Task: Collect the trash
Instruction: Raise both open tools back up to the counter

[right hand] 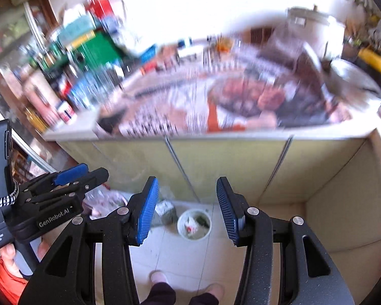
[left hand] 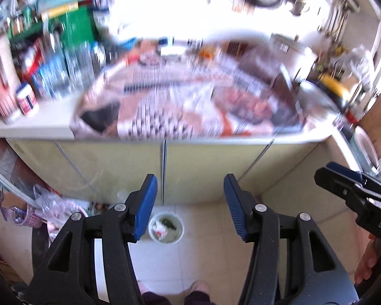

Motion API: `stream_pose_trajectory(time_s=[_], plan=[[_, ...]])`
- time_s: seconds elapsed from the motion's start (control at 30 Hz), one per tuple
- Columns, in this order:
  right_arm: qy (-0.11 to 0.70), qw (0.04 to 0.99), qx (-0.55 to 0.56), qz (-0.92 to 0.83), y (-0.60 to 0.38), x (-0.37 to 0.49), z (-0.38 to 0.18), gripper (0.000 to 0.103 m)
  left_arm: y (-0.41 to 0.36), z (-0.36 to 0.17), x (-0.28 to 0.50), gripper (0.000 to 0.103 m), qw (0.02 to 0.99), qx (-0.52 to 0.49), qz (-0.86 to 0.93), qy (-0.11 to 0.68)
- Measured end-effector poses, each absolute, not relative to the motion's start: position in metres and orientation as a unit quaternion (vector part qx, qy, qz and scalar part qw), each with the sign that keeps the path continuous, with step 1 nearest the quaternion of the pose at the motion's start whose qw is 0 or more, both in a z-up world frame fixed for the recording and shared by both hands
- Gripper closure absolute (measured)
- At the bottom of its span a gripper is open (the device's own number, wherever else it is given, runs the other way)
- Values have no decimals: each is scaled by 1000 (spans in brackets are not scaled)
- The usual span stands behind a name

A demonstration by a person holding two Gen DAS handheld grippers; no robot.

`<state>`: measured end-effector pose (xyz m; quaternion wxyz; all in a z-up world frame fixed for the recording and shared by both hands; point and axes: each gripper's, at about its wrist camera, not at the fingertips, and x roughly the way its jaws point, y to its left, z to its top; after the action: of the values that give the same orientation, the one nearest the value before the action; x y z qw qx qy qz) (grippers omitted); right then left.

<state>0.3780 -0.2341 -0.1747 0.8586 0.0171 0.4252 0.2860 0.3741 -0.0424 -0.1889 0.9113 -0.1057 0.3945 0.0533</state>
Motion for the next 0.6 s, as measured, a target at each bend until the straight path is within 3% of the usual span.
stream_pose_trajectory(time_s=[0.3,0.6], plan=[[328,905,13,272,-261,359,-94,56,-63,-102,360,41,947,-74,40,309],[275,928,23,250,-254,387,-63,42,-46,-73,396,16,962,-64,31,264]])
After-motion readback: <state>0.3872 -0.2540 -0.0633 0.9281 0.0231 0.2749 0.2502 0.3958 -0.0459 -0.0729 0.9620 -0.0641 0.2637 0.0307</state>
